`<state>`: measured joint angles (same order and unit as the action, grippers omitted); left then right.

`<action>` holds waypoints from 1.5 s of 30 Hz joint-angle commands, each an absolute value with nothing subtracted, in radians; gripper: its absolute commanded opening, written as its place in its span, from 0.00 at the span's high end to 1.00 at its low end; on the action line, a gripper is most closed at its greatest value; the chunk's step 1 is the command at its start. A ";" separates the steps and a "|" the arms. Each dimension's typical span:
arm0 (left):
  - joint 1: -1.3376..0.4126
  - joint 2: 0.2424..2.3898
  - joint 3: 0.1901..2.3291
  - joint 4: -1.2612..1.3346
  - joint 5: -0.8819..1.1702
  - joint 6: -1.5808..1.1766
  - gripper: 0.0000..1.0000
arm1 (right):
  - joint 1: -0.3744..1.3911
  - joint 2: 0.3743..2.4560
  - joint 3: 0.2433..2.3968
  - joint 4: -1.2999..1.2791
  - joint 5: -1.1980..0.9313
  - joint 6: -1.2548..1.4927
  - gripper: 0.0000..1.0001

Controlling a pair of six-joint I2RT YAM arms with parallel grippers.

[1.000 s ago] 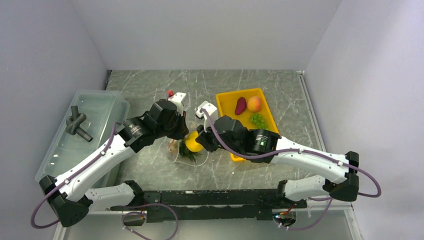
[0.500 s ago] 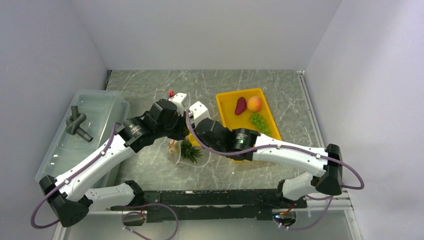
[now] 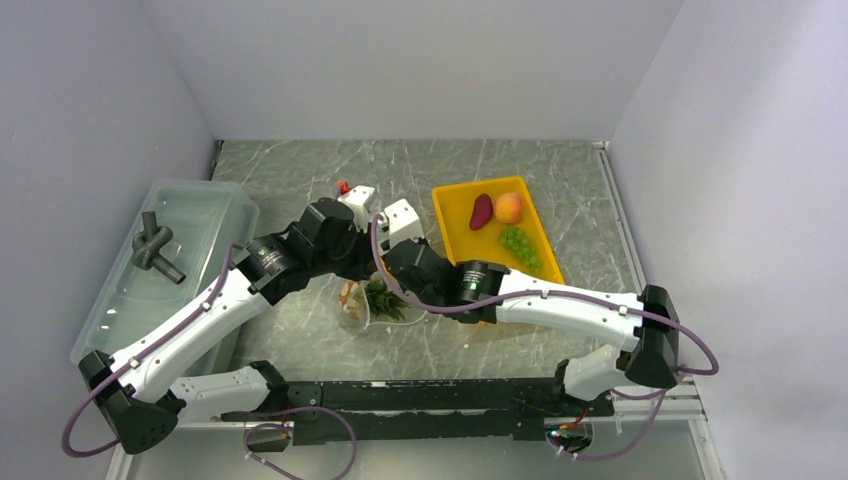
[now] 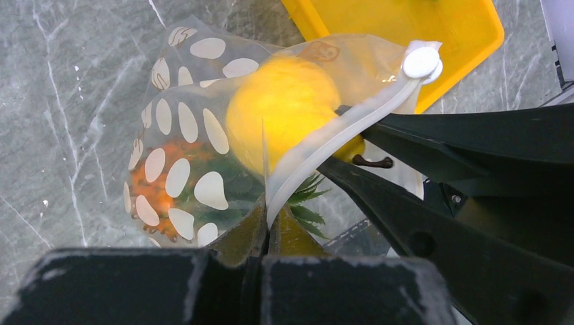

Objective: Place the food in the zip-top bag and seal the zipper
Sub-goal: Place the fake fruit in the zipper food storage bag.

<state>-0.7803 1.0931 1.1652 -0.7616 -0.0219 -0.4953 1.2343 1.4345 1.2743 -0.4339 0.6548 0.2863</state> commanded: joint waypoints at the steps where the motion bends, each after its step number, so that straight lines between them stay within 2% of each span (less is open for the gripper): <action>1: -0.782 1.079 1.184 -0.722 0.003 -0.514 1.00 | 1.238 1.452 1.225 -0.337 0.696 0.325 1.00; 9: -0.782 1.076 1.192 -0.734 0.003 -0.514 1.00 | 1.230 1.477 1.192 -0.325 0.727 0.363 0.86; 17: -0.783 1.080 1.196 -0.732 0.009 -0.517 1.00 | 1.204 1.453 1.123 -0.226 0.747 0.393 0.87; 20: -0.782 1.081 1.196 -0.732 0.011 -0.516 1.00 | 1.188 1.452 1.116 -0.198 0.745 0.412 0.80; 25: -0.782 1.083 1.194 -0.730 0.015 -0.517 1.00 | 1.165 1.444 1.096 -0.150 0.753 0.438 0.53; 27: -0.781 1.082 1.190 -0.727 0.017 -0.518 1.00 | 1.160 1.441 1.097 -0.141 0.752 0.442 0.46; 31: -0.781 1.082 1.185 -0.724 0.015 -0.520 1.00 | 1.160 1.427 1.100 -0.130 0.750 0.442 0.43; 45: -0.781 1.089 1.187 -0.728 0.002 -0.518 1.00 | 1.160 1.241 1.108 -0.234 0.664 0.453 0.40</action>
